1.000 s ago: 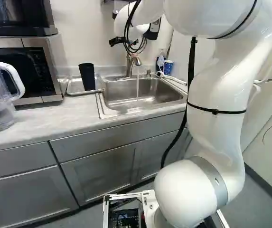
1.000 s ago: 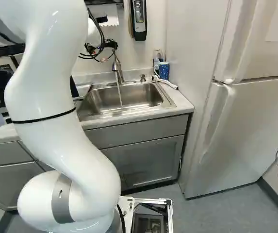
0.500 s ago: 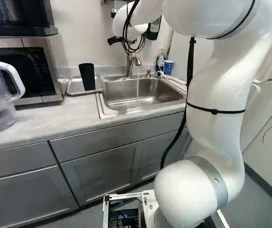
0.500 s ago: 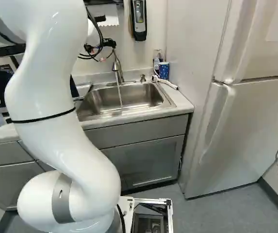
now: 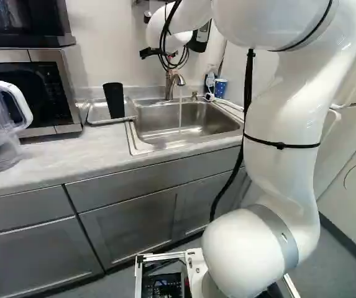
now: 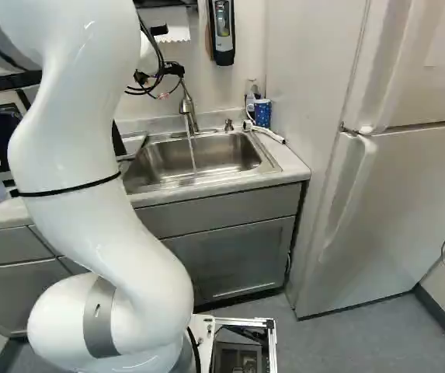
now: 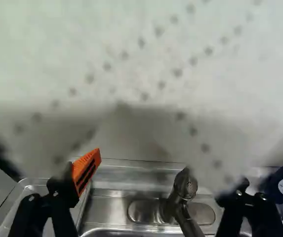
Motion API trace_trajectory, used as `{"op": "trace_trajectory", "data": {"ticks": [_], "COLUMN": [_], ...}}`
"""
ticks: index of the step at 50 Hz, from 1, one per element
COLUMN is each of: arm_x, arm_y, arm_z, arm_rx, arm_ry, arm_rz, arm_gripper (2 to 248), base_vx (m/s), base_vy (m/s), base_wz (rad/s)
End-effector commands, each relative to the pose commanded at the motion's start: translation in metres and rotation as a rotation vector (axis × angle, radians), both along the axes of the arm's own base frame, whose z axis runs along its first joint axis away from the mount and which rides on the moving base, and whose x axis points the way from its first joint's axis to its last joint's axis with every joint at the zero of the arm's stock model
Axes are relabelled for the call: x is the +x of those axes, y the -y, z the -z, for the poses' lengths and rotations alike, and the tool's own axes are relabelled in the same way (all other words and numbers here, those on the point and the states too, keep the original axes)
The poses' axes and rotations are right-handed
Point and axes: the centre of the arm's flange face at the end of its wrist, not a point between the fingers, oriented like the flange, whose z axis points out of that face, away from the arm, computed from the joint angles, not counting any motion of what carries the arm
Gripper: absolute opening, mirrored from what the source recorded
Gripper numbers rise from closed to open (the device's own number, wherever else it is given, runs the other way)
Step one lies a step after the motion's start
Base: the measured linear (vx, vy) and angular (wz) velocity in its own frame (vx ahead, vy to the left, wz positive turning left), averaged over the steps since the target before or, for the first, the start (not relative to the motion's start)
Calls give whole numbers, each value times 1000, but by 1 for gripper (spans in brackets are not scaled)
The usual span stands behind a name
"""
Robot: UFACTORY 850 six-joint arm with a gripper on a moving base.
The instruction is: Rinse the cup and place it in the tray
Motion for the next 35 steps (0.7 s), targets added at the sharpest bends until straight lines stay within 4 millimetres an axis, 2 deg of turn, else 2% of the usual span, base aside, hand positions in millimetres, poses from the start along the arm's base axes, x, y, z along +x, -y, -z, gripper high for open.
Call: {"op": "trace_trajectory", "data": {"ticks": [17,35], "arm_x": [0,-14], "arm_y": [1,11], "arm_z": [0,1], "arm_rx": [0,-8], "arm_ry": [0,-31], "arm_rz": [1,13], "arm_gripper": [247,247], "base_vx": [0,0], "base_vy": [0,0], "base_wz": [0,0]}}
